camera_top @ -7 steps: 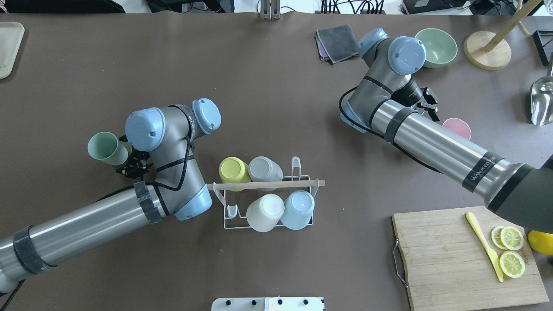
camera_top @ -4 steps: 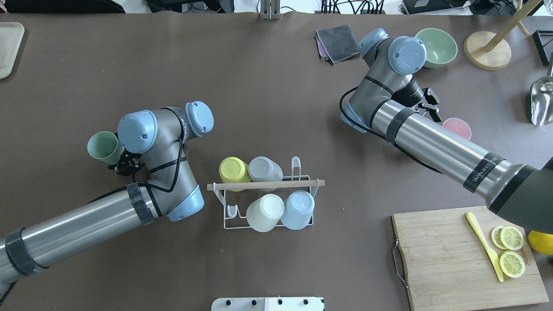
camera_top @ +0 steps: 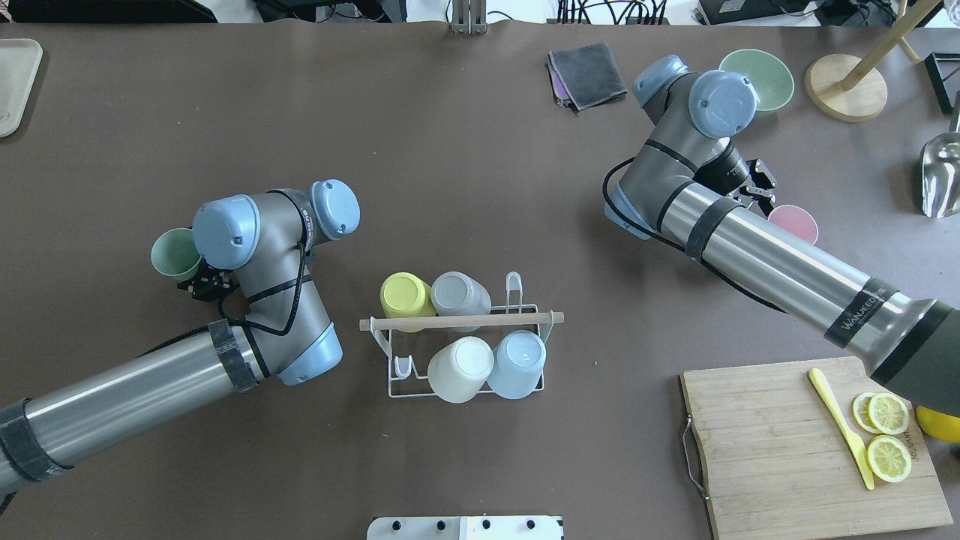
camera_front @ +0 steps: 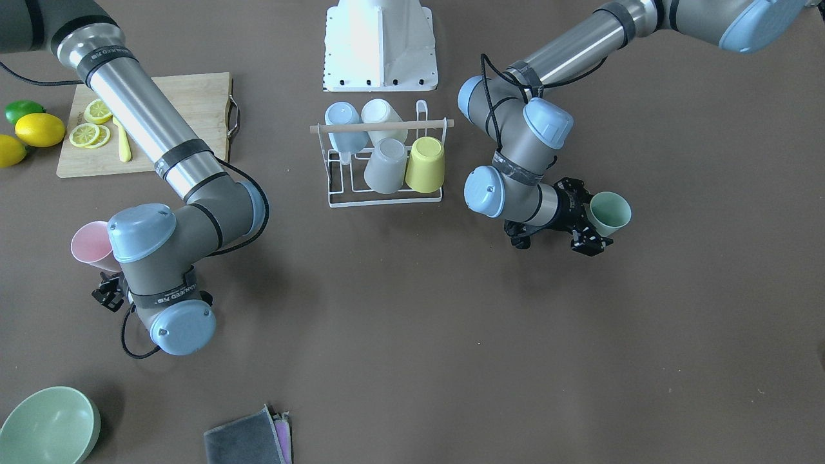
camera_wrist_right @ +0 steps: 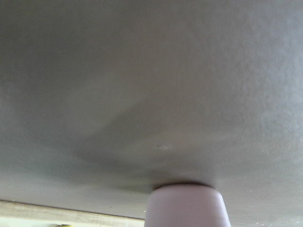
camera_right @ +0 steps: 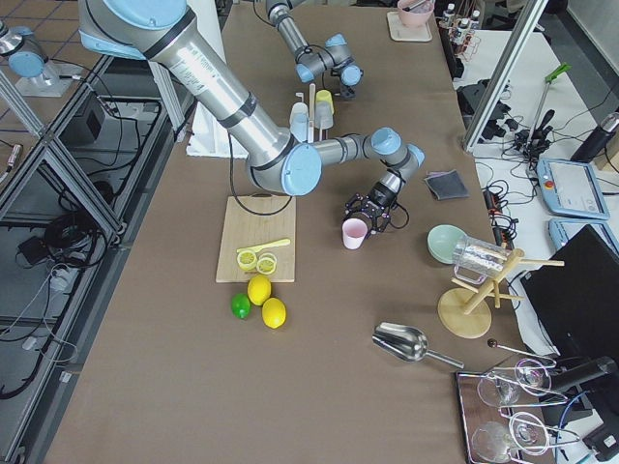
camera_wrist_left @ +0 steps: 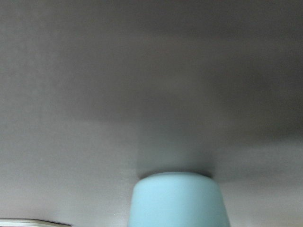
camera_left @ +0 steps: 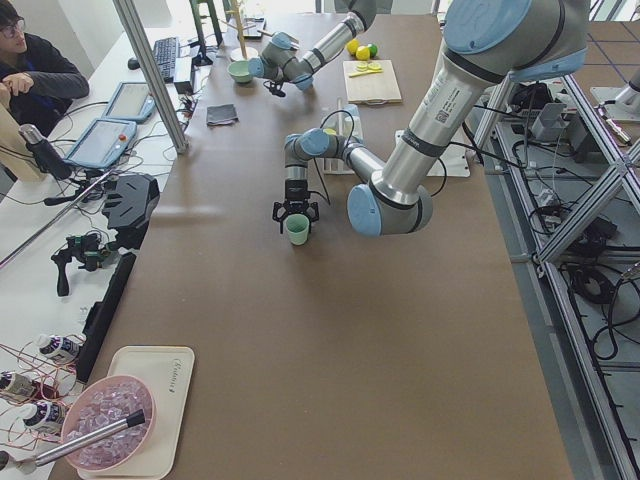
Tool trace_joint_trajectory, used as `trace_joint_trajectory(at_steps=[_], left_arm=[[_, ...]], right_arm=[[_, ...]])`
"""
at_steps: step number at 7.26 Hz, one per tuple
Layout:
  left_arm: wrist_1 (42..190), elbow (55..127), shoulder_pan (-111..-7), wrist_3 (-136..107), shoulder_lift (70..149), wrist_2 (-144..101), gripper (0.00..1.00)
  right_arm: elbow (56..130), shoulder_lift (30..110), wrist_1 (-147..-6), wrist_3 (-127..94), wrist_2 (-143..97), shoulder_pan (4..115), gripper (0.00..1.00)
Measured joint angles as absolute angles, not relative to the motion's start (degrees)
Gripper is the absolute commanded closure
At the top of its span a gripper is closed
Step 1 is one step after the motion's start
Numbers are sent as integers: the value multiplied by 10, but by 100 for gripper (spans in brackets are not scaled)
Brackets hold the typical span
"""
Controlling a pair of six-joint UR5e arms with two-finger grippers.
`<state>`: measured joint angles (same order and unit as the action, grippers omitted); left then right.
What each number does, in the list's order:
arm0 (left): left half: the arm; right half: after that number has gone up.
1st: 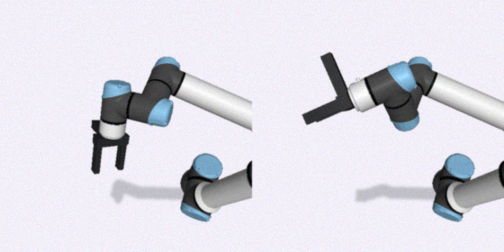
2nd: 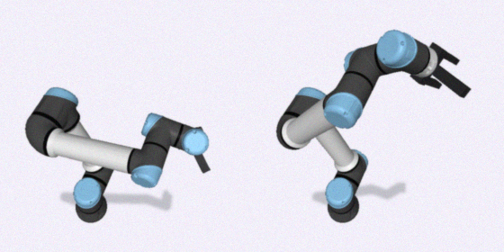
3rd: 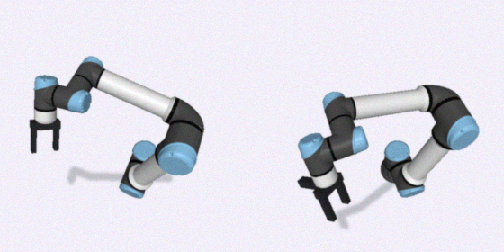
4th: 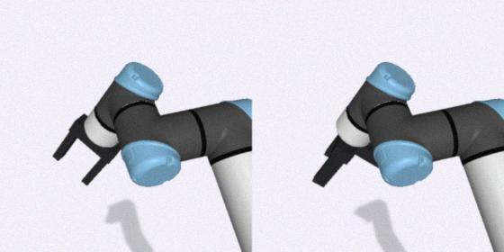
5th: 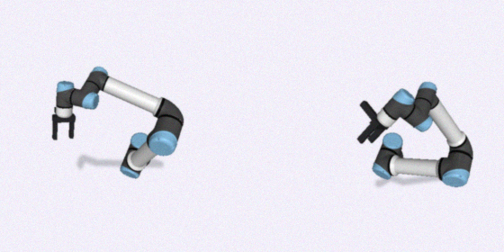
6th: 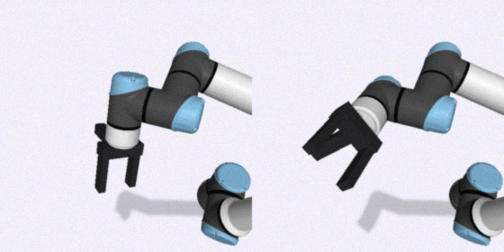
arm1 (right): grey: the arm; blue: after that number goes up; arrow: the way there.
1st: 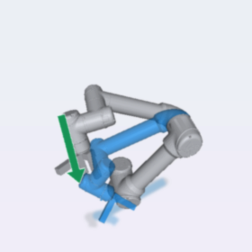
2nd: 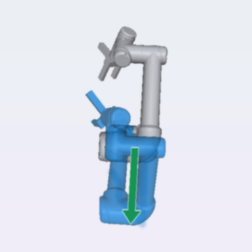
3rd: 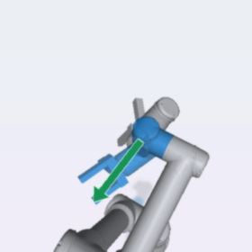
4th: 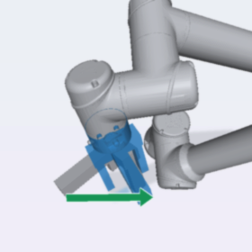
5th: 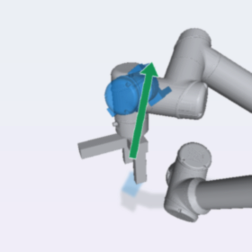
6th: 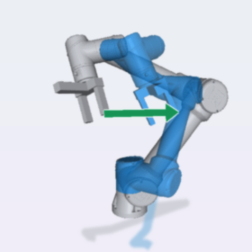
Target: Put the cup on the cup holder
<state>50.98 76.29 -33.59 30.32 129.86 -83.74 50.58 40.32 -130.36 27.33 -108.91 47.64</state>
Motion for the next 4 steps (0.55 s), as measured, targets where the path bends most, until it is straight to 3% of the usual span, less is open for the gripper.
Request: trace_joint_trajectory(at_steps=[4], left_arm=[[517,765,-335,303,1291,-837,2]], right_arm=[[510,410,-1303,267,-1082,472,0]])
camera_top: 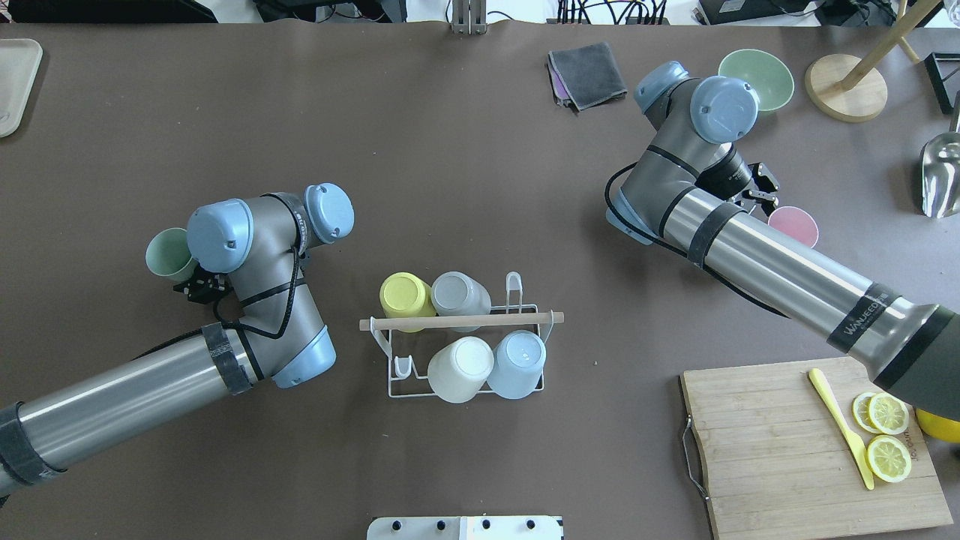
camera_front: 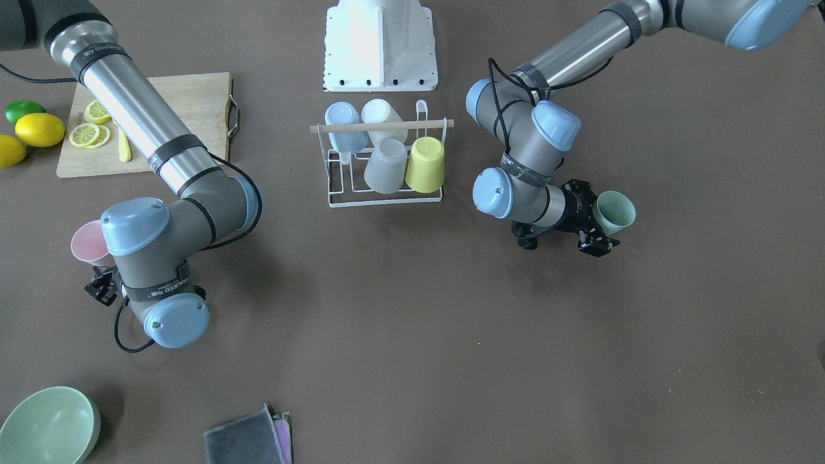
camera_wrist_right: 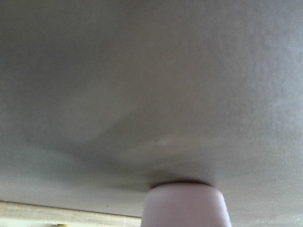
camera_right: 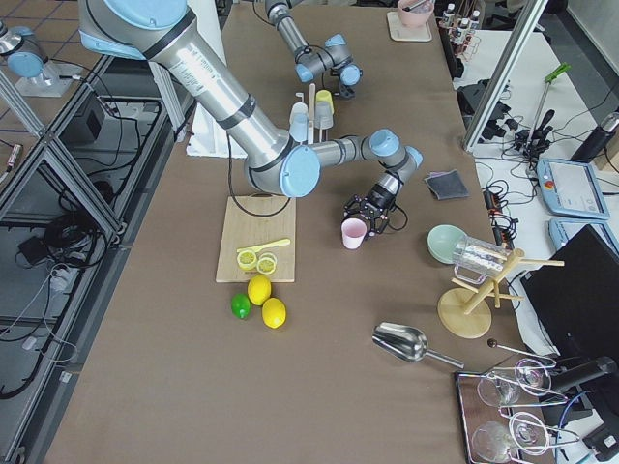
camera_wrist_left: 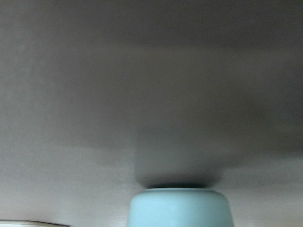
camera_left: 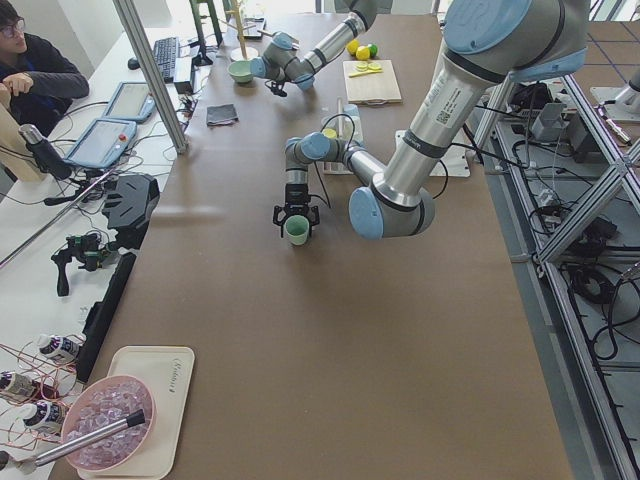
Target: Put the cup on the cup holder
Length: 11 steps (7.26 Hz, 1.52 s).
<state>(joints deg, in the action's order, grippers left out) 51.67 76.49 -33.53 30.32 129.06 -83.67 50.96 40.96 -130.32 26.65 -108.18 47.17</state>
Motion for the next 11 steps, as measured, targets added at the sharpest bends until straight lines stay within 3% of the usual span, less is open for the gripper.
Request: trace_joint_trajectory(at_steps=[5,6,9,11], left_arm=[[517,775,-337,302,1285,-837,4],[518,776,-337,302,1282,-837,12],[522,781,-337,303,1276,-837,59],[523,790,-342,309,1275,-836,64]], right_arm=[[512,415,-1300,263,-1079,464,0],[515,418,-1300,263,-1078,464,0],[529,428,-1301,263,-1065,462,0],[531,430,-1301,262,-1064,461,0]])
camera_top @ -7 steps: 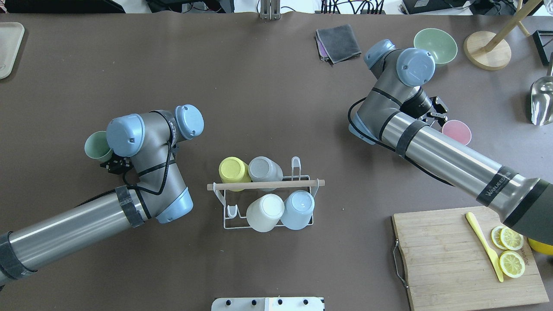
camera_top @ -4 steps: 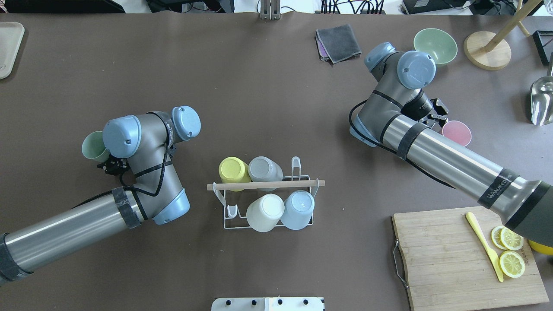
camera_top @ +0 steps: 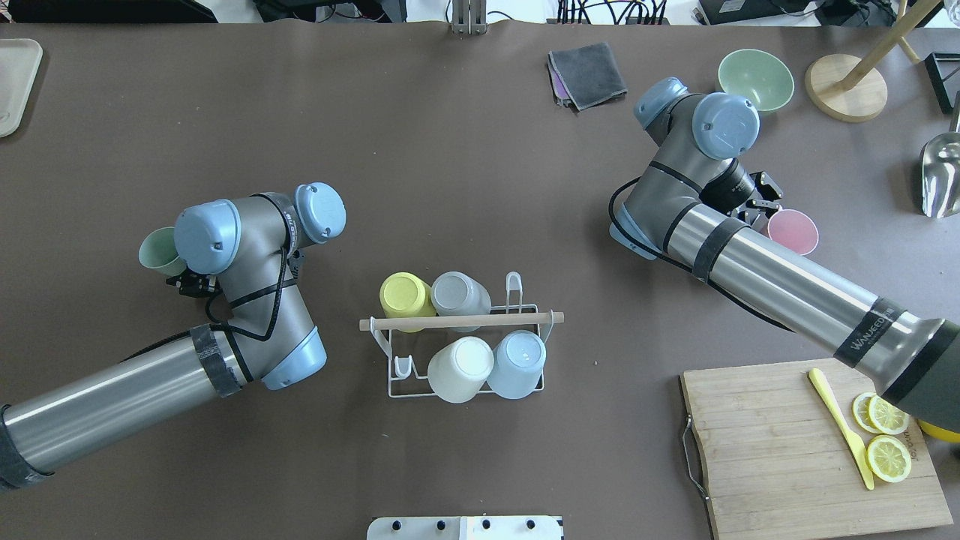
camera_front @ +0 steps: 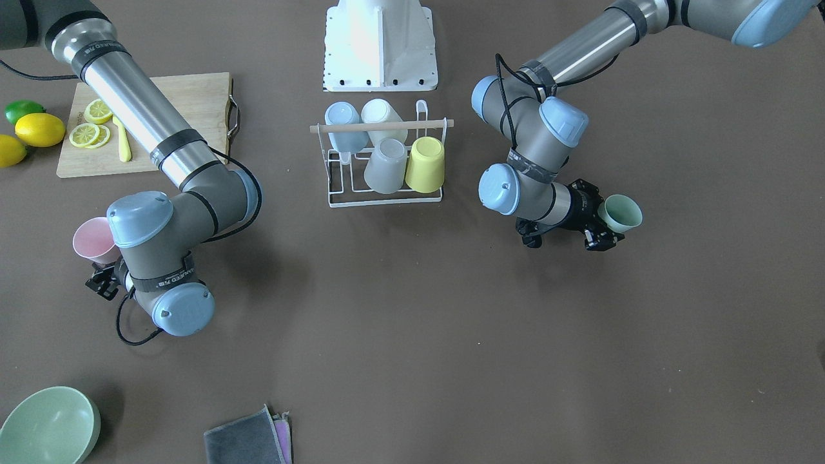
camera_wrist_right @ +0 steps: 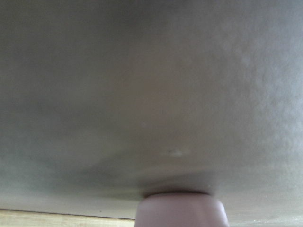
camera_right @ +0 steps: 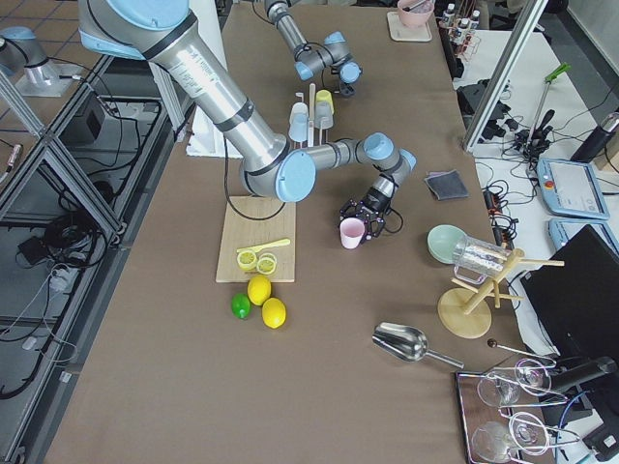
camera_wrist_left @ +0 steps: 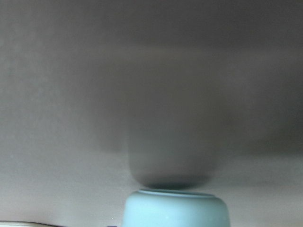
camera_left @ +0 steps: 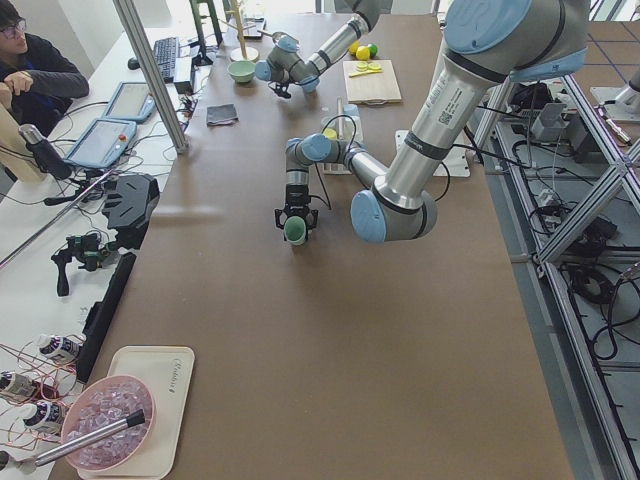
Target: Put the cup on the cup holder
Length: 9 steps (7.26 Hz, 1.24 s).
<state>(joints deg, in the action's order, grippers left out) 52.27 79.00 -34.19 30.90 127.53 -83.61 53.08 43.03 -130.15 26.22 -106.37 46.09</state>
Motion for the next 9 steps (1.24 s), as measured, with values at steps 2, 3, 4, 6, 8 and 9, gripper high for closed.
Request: trace_joint_trajectory(at_steps=[2,3,4,6,8,9], left_arm=[[521,832,-364,330,1272,-836,64],[519,872,-379,334,1263,-837,64],[519,918,-393,336,1250,-837,64],[520,967,-411,351,1243,-837,64],[522,1029,-435,362,1239,-838,75],[526,1072,-452,361,1229,-839,80]], right_arm=[[533,434,-1301,262,-1064,460,4],[533,434,-1301,260,-1063,460,11],[534,435,-1300,258,-1063,460,21],[535,435,-1300,257,-1063,460,30],[537,435,-1300,261,-1060,460,53],[542,436,-1302,264,-1056,461,60]])
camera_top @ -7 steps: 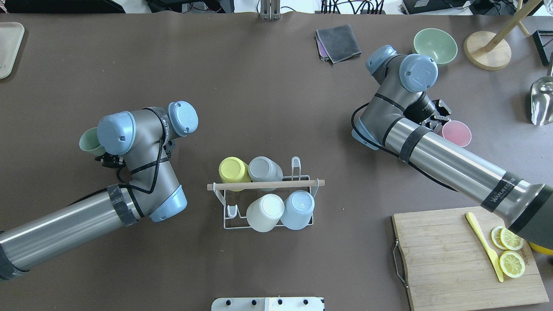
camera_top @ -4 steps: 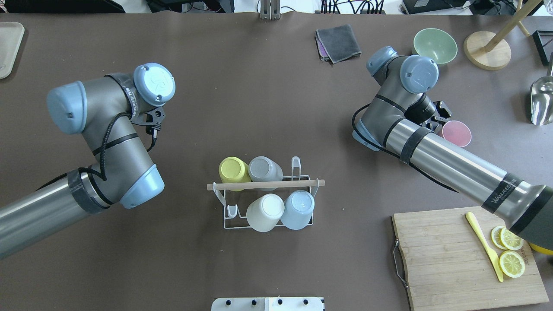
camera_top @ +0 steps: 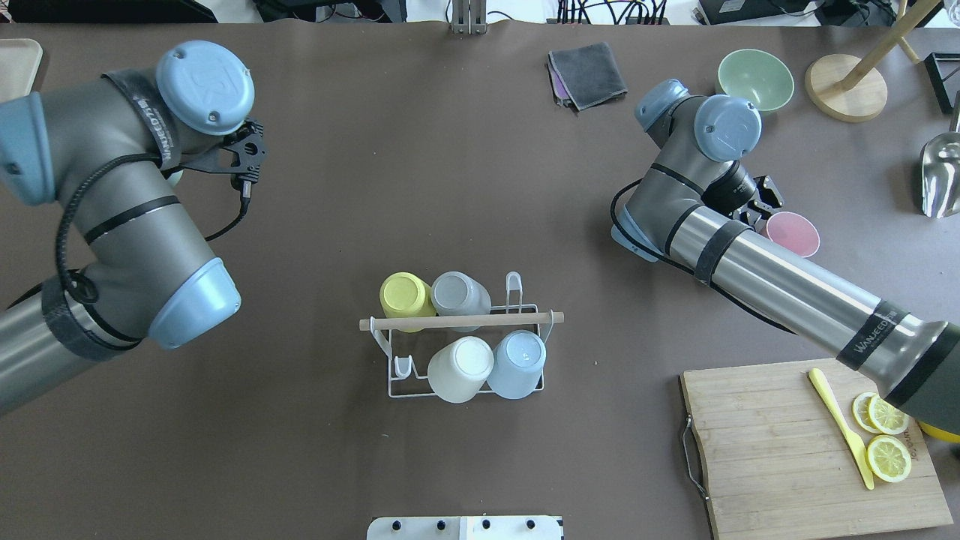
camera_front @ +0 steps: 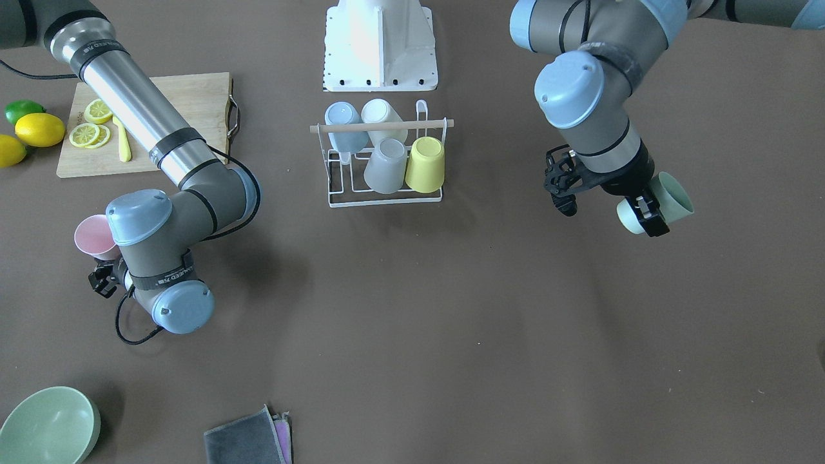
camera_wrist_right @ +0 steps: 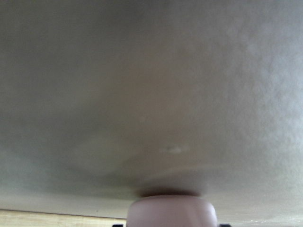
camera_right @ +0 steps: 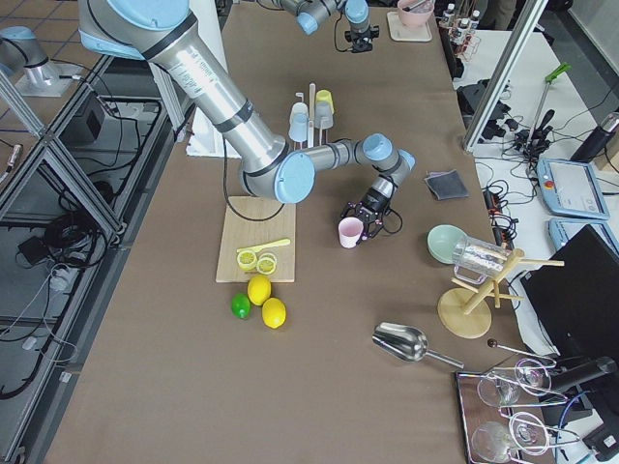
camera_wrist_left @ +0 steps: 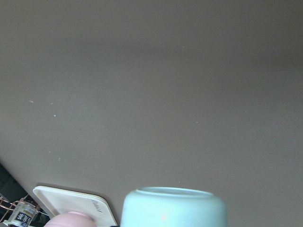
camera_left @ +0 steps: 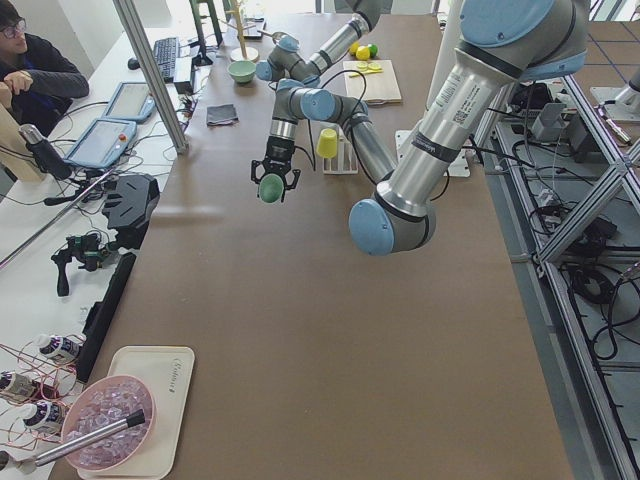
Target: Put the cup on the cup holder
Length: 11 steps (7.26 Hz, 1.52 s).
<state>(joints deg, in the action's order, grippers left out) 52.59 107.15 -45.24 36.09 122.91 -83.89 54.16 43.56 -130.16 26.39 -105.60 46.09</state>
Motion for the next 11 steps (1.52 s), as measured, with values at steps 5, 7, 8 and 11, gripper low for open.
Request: trace_joint_trajectory(at_steps=[5,7,8,11], left_arm=[[652,1136,-526,228,1173,-889,100],[685,1137,-535,112,1169,-918,100],[741,1137,-539,79,1154,-929,100],[951,1109,-580,24,1107,-983,100]], right_arm=[[630,447,-1319,247,-1064,497,60],[688,463,-1265,190,-1111,521,60],[703,473,-1207,163,-1152,538,60],[745,519,-959,29,-1252,561,60]])
